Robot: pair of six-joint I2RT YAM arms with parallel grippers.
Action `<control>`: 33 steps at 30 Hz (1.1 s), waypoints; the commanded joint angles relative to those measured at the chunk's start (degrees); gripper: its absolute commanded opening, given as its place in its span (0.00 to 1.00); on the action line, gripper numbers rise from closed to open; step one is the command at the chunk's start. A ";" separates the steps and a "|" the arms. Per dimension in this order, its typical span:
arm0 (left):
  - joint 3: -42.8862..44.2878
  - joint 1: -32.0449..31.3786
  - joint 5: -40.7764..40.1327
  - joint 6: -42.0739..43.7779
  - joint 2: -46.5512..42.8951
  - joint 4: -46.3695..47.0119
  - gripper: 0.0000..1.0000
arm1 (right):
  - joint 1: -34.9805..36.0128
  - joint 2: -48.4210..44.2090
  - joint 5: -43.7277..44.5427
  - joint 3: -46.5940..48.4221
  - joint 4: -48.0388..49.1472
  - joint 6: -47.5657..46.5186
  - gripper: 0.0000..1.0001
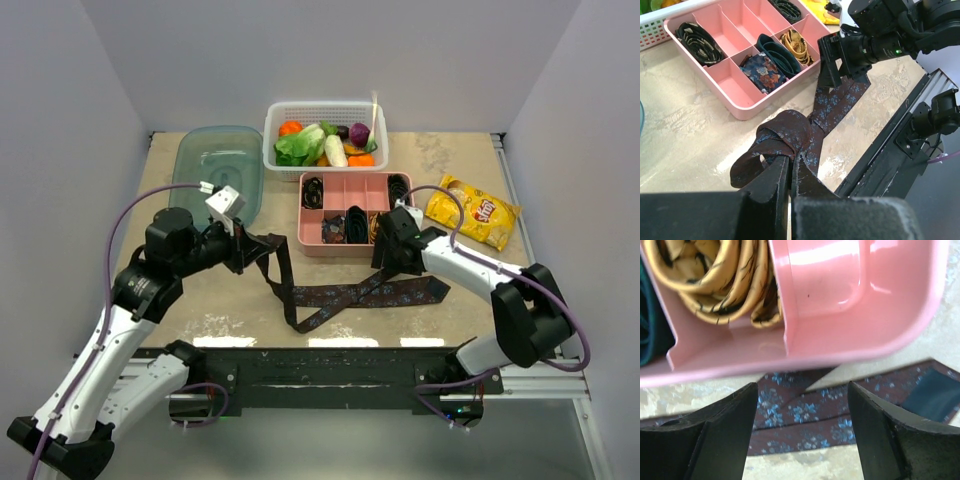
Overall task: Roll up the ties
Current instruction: Flatten out the tie at the center of the board.
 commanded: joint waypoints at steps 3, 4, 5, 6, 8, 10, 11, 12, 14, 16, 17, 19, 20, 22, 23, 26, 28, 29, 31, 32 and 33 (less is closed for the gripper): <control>-0.87 0.03 1.57 0.72 0.22 2.40 0.00 | -1.36 3.17 -0.54 -2.77 6.66 1.36 0.73; -0.87 -0.05 1.83 0.80 0.13 2.49 0.00 | -1.45 3.88 -0.45 -3.04 7.01 1.44 0.73; -0.78 0.03 1.92 0.72 0.05 2.57 0.00 | -1.45 4.84 -0.53 -3.30 8.06 1.44 0.71; -0.78 0.03 1.92 0.63 -0.04 2.58 0.00 | -1.45 5.20 -0.62 -3.74 8.33 1.44 0.70; -0.61 -0.05 2.01 0.54 -0.31 2.66 0.00 | -1.45 5.64 -1.15 -4.27 9.29 1.79 0.67; -0.52 0.03 1.92 0.36 -0.57 2.49 0.00 | -1.54 5.38 -1.59 -5.23 9.91 2.06 0.61; -0.43 -0.05 1.83 0.36 -0.66 2.49 0.00 | -1.45 4.59 -1.68 -5.59 10.44 2.14 0.59; -0.52 -0.05 1.83 0.28 -0.66 2.49 0.00 | -1.36 4.15 -1.76 -6.20 10.62 2.15 0.38; -0.69 -0.05 1.57 0.10 -0.83 2.31 0.00 | -1.45 2.83 -1.50 -6.56 10.01 2.32 0.13; -0.61 -0.05 1.39 0.10 -0.83 2.14 0.00 | -1.45 0.38 -1.24 -6.64 9.22 2.41 0.00; -0.69 0.03 1.39 0.01 -0.75 1.96 0.00 | -1.45 -0.59 -0.37 -6.56 7.47 2.58 0.00; -0.78 0.03 1.05 -0.25 -0.66 1.70 0.00 | -1.45 -3.75 0.51 -6.64 5.88 2.76 0.00; -0.70 0.03 0.61 -0.34 -0.57 1.26 0.00 | -1.45 -4.98 1.39 -6.73 3.78 3.20 0.00; -0.61 0.03 -1.05 -0.60 -0.40 0.65 0.00 | -1.45 -8.22 3.76 -7.17 2.01 3.81 0.00; -0.43 -0.05 -2.20 -0.78 -0.39 0.03 0.00 | -1.62 -9.38 4.38 -7.43 0.79 4.60 0.00; 0.01 0.03 -5.89 -1.30 -0.31 -1.55 0.00 | -2.50 -14.12 6.40 -9.36 -0.89 6.88 0.00; 0.27 0.03 -8.17 -1.92 0.39 -2.43 0.00 | -3.29 -16.67 7.46 -11.12 -1.33 7.94 0.00; 0.36 0.03 -8.97 -2.36 0.66 -3.30 0.00 | -4.08 -18.42 7.55 -11.74 -1.60 8.64 0.00; 0.45 0.03 -10.72 -3.33 1.71 -4.10 0.00 | -4.87 -19.40 8.25 -12.88 -2.21 9.26 0.00; 0.62 0.03 -11.43 -3.76 2.06 -5.15 0.00 | -5.66 -19.76 8.43 -13.15 -3.17 9.96 0.00; 0.71 0.03 -12.05 -4.29 2.33 -5.77 0.00 | -6.10 -20.02 8.95 -13.50 -3.88 10.40 0.00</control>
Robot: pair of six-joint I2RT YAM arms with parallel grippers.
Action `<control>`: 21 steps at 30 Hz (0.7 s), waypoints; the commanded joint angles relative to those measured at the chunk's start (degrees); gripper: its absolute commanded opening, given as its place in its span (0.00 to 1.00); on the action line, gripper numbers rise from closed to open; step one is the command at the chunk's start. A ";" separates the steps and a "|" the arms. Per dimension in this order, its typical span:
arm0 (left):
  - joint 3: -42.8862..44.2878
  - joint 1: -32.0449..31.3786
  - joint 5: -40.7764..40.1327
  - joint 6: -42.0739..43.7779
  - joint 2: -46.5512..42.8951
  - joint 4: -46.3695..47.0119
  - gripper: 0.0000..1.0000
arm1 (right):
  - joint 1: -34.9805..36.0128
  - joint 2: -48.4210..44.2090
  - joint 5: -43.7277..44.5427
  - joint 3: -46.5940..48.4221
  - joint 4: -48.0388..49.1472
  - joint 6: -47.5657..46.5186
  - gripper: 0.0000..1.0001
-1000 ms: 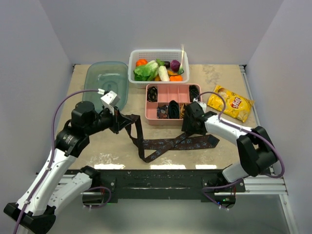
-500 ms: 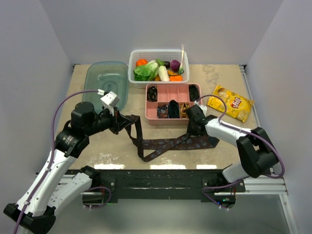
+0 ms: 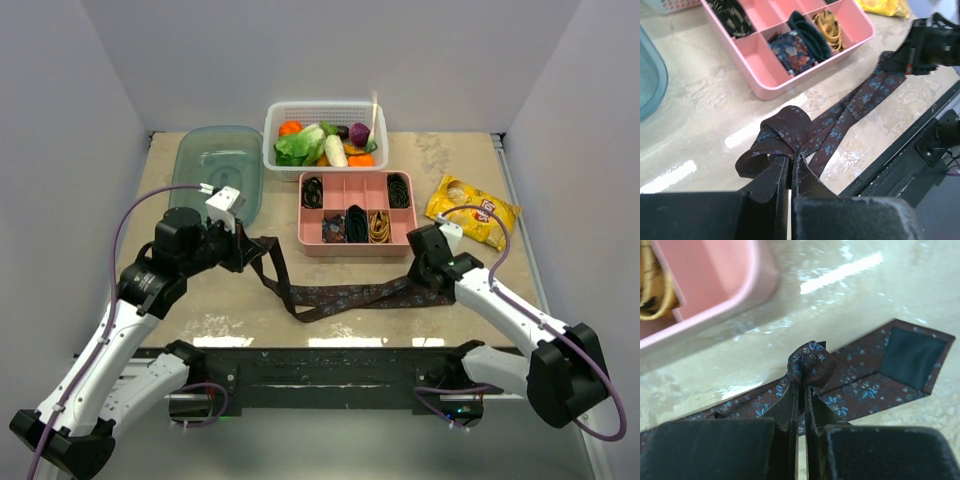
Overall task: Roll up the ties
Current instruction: Flatten out the tie at the center of the board.
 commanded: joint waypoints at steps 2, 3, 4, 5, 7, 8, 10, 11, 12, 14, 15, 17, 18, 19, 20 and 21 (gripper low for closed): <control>1.30 0.03 -6.52 -3.25 1.52 -3.59 0.00 | -2.68 -2.99 4.37 -2.11 -4.06 4.64 0.00; 1.30 0.12 -7.32 -3.86 1.61 -4.12 0.00 | -2.85 -3.79 4.72 -2.55 -4.32 4.99 0.00; 1.39 0.12 -8.80 -4.13 1.70 -4.64 0.00 | -3.12 -4.41 5.16 -2.55 -5.02 5.52 0.00; 1.39 0.21 -9.69 -4.39 1.79 -5.95 0.00 | -3.64 -5.11 6.12 -2.64 -5.72 6.22 0.00; 1.56 0.56 -12.84 -5.44 2.22 -7.54 0.00 | -4.17 -7.39 6.30 -2.99 -6.43 6.75 0.00; 1.56 0.73 -13.64 -5.62 2.23 -9.03 0.00 | -4.78 -8.18 6.65 -2.99 -7.48 7.27 0.00; 1.30 1.35 -15.84 -6.76 2.40 -10.18 0.00 | -5.23 -10.12 7.62 -2.91 -8.27 7.80 0.00; 1.13 1.61 -16.63 -7.20 2.49 -11.40 0.00 | -5.49 -10.65 8.06 -2.73 -9.50 8.68 0.00; 1.13 2.05 -17.16 -7.81 2.58 -11.94 0.00 | -5.49 -11.61 8.67 -2.73 -9.68 8.60 0.00; 1.04 2.49 -19.26 -8.87 2.67 -13.34 0.00 | -5.58 -12.23 9.55 -2.29 -11.43 9.47 0.00; 0.95 2.93 -20.41 -9.83 2.93 -13.70 0.00 | -5.67 -12.49 10.16 -2.38 -11.62 9.74 0.00; 0.86 3.28 -21.64 -10.72 3.28 -14.93 0.00 | -5.67 -13.20 10.87 -2.55 -12.06 10.70 0.00; 0.77 3.63 -22.26 -11.85 3.72 -15.45 0.00 | -5.84 -13.46 10.87 -2.73 -11.97 10.71 0.00; 0.60 3.90 -23.66 -12.38 3.89 -16.42 0.00 | -5.93 -13.73 11.22 -2.73 -12.14 10.88 0.00; 0.60 4.16 -24.28 -12.83 4.07 -16.95 0.00 | -6.02 -13.90 11.40 -2.90 -12.41 11.49 0.00; 0.51 4.51 -24.98 -13.53 3.98 -17.21 0.00 | -6.11 -14.16 11.49 -2.91 -12.50 11.67 0.00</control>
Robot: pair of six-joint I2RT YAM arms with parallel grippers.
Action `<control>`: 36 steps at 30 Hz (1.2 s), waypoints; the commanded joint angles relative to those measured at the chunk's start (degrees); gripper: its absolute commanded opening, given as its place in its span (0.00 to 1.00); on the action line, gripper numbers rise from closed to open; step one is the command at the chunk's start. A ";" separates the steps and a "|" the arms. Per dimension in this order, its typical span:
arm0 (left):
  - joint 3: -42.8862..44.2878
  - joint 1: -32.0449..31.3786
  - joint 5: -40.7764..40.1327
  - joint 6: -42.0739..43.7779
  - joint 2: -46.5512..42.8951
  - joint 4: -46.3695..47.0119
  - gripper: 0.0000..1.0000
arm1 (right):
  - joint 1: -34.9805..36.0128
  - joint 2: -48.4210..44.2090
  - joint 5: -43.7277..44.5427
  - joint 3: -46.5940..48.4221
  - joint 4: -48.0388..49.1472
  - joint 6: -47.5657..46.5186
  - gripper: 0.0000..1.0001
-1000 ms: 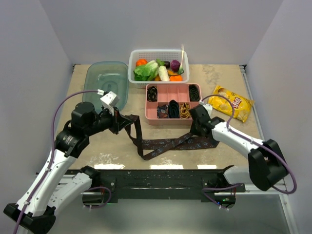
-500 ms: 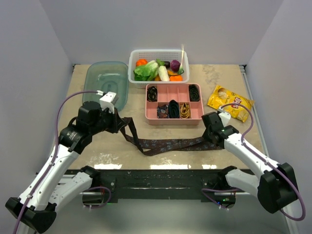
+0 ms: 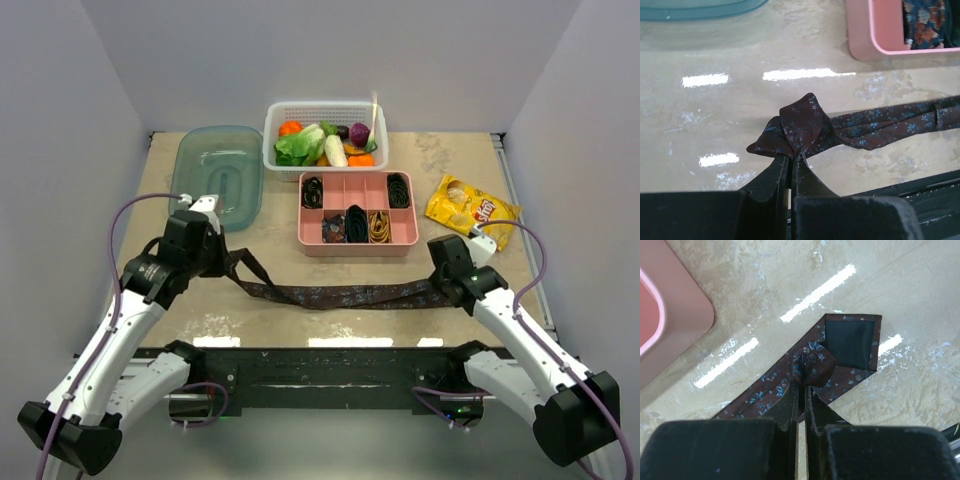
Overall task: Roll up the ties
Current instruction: Flatten out the tie at the center of the board.
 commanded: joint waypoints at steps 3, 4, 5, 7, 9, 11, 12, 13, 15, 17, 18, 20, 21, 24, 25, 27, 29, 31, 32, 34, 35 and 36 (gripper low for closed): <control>-0.10 1.54 -6.81 -4.40 -0.43 -3.32 0.00 | -0.95 -3.35 4.36 -0.77 -2.23 3.94 0.00; -0.63 1.54 -6.90 -4.40 -0.52 -3.32 0.00 | -1.13 -3.79 4.36 -1.03 -2.14 4.11 0.00; -0.89 1.54 -7.16 -4.49 -0.70 -3.58 0.00 | -1.04 -4.67 5.06 -1.12 -2.75 4.90 0.00; -1.68 1.54 -7.08 -4.31 -0.61 -4.02 0.00 | -1.21 -5.11 5.42 -1.21 -2.58 5.25 0.00; -2.30 1.54 -7.51 -4.75 -0.35 -4.29 0.00 | -1.22 -5.12 5.95 -0.94 -3.54 5.78 0.00; -3.09 1.54 -7.17 -5.10 -0.44 -4.11 0.00 | -1.13 -5.20 5.51 -1.64 -2.67 5.96 0.00; -3.27 1.54 -7.16 -5.10 -0.43 -3.94 0.00 | -1.13 -4.94 4.90 -1.99 -2.41 6.05 0.03; -3.53 1.54 -7.16 -5.10 -0.26 -3.85 0.00 | -1.13 -4.68 4.28 -2.35 -1.88 5.35 0.12; -3.53 1.54 -6.81 -5.10 0.18 -3.85 0.00 | -1.22 -3.02 2.88 -3.05 -0.82 5.08 0.23; -3.53 1.54 -6.90 -5.02 0.44 -3.67 0.00 | -1.13 -1.96 1.30 -2.88 0.84 2.98 0.34; -3.62 1.54 -7.16 -5.01 0.44 -3.58 0.00 | -1.22 -1.17 0.42 -2.53 0.85 2.80 0.37; -3.45 1.54 -7.43 -5.01 0.27 -3.67 0.00 | -1.22 -0.63 -0.73 -1.30 1.29 1.13 0.48; -3.45 1.54 -7.78 -5.01 0.27 -3.58 0.00 | -1.22 -0.55 -0.82 -0.86 1.38 0.69 0.53; -3.44 1.54 -8.04 -5.28 0.36 -3.85 0.00 | -1.13 -0.55 -1.09 1.16 1.64 -1.85 0.68; -3.53 1.54 -8.13 -5.28 0.27 -3.85 0.00 | -1.22 -0.37 -1.61 1.78 2.68 -3.78 0.70; -3.53 1.54 -8.31 -5.28 0.18 -3.85 0.00 | -1.22 0.59 -4.06 3.97 4.35 -6.77 0.73; -3.71 1.54 -8.31 -5.45 0.18 -3.94 0.00 | -1.04 4.26 -9.83 5.90 7.70 -11.08 0.74; -3.97 1.54 -8.48 -5.63 0.18 -4.02 0.00 | 0.00 8.48 -12.76 7.92 8.40 -13.62 0.69; -3.97 1.54 -8.66 -5.89 0.44 -4.28 0.00 | 1.23 12.94 -14.25 10.37 8.67 -14.68 0.69; -3.97 1.54 -9.36 -6.42 0.53 -5.07 0.00 | 7.09 17.80 -13.22 13.54 7.28 -16.53 0.70; -3.89 1.54 -9.80 -7.03 0.62 -5.43 0.00 | 9.74 19.74 -12.17 17.04 7.09 -17.15 0.70; -3.80 1.54 -10.85 -7.47 0.45 -5.78 0.00 | 12.29 23.93 -11.20 18.64 7.18 -18.02 0.71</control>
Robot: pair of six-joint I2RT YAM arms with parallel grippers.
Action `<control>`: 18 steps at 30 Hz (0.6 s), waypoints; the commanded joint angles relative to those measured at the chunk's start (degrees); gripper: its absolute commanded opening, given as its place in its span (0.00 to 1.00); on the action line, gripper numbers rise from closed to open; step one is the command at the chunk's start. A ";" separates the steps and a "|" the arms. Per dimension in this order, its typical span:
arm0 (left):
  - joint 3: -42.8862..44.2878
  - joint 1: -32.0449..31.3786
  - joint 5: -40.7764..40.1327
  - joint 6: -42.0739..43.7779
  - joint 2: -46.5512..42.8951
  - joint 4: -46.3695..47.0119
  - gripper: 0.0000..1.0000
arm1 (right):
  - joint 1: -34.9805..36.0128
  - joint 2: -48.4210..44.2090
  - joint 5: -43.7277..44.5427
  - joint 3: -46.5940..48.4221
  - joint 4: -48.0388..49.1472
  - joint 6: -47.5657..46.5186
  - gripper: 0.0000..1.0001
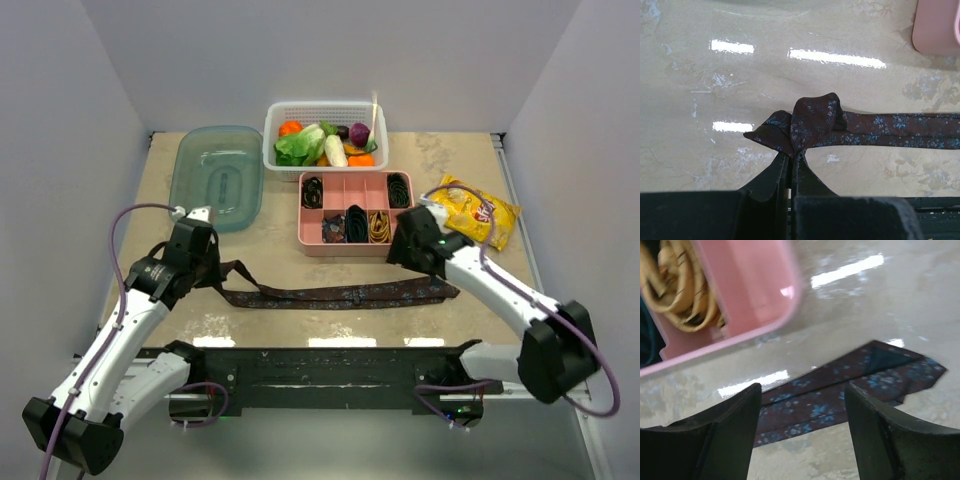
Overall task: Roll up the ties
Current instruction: Flatten out the tie at the center of the board.
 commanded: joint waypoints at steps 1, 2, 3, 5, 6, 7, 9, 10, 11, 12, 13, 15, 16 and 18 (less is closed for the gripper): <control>0.20 0.32 -3.75 -2.77 -0.08 -1.76 0.00 | 12.28 9.63 -1.29 9.29 0.32 -6.40 0.70; 0.29 0.32 -4.28 -3.56 -0.17 -2.20 0.00 | 14.06 11.91 -1.64 12.36 0.31 -6.75 0.70; 0.47 0.32 -5.24 -4.09 -0.17 -2.72 0.00 | 15.64 15.41 -1.90 13.78 0.22 -7.02 0.71; 0.99 0.32 -6.47 -5.75 -0.34 -4.39 0.00 | 19.08 18.60 -2.87 16.86 0.66 -6.93 0.70; 1.34 0.32 -7.52 -6.11 -0.52 -5.10 0.00 | 19.96 19.83 -3.22 17.57 0.83 -6.76 0.70; 1.43 0.32 -7.88 -6.47 -0.61 -5.28 0.00 | 21.44 21.76 -4.09 18.44 1.62 -6.41 0.69; 1.61 0.32 -7.80 -6.73 -1.31 -5.02 0.00 | 23.03 23.00 -5.59 18.54 3.11 -6.32 0.68; 1.70 0.32 -7.71 -6.56 -1.40 -5.10 0.00 | 23.39 24.14 -6.29 18.89 3.99 -5.71 0.67; 1.70 0.32 -7.71 -6.56 -1.40 -5.19 0.00 | 23.83 24.85 -6.56 19.15 4.00 -5.70 0.63; 1.70 0.32 -7.54 -6.47 -1.31 -5.19 0.00 | 24.53 25.55 -6.74 19.59 3.74 -5.53 0.61; 1.70 0.32 -7.62 -6.47 -1.14 -5.37 0.00 | 24.88 26.95 -6.74 20.64 2.95 -5.44 0.58; 1.44 0.32 -7.53 -6.38 -1.05 -5.37 0.00 | 26.02 27.75 -6.56 21.18 2.25 -5.18 0.55; 1.35 0.32 -7.45 -6.29 -1.22 -5.19 0.00 | 26.38 28.19 -6.91 21.26 2.16 -5.26 0.54; 1.08 0.32 -7.36 -6.29 -1.14 -5.02 0.00 | 27.43 28.54 -7.18 21.09 1.81 -4.91 0.52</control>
